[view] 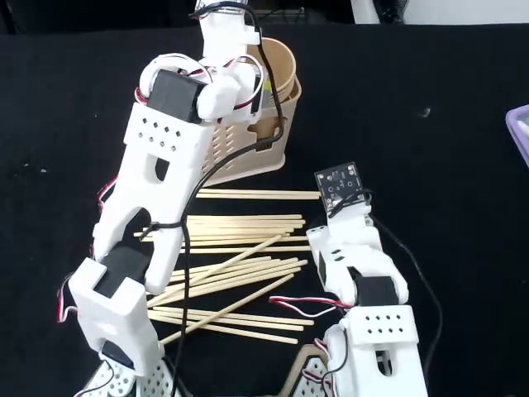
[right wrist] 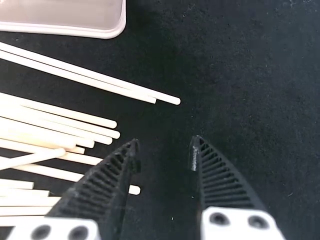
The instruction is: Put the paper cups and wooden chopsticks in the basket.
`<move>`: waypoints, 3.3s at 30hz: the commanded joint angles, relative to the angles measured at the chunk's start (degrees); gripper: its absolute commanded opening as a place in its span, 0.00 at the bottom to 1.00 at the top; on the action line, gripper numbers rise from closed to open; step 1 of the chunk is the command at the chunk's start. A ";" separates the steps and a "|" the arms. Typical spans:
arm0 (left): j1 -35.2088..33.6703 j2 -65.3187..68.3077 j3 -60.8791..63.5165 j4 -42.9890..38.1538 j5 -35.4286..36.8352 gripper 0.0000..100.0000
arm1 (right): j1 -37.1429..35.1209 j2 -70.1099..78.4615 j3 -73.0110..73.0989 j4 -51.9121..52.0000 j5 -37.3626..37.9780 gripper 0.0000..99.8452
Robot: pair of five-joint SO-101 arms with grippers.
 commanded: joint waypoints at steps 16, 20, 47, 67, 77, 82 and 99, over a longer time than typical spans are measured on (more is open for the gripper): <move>-20.18 -23.74 7.87 14.68 -9.05 0.13 | 0.26 -0.92 -12.44 12.22 0.18 0.18; -31.16 -27.87 26.86 14.51 -9.23 0.13 | 0.09 -0.57 -22.11 21.71 7.03 0.18; -48.66 -48.97 106.24 -42.46 0.62 0.13 | -49.23 24.04 -19.30 33.14 21.98 0.18; -49.45 -49.32 106.24 -42.55 1.05 0.13 | -45.36 41.27 -18.51 28.84 30.07 0.18; -49.45 -49.49 106.24 -42.55 1.05 0.13 | -30.07 44.18 -12.09 21.80 42.81 0.05; -49.45 -49.49 106.24 -42.55 1.05 0.13 | -24.53 44.00 -14.37 21.98 42.73 0.01; -49.54 -49.49 106.24 -42.55 1.05 0.13 | 8.35 43.74 -38.37 45.10 62.59 0.01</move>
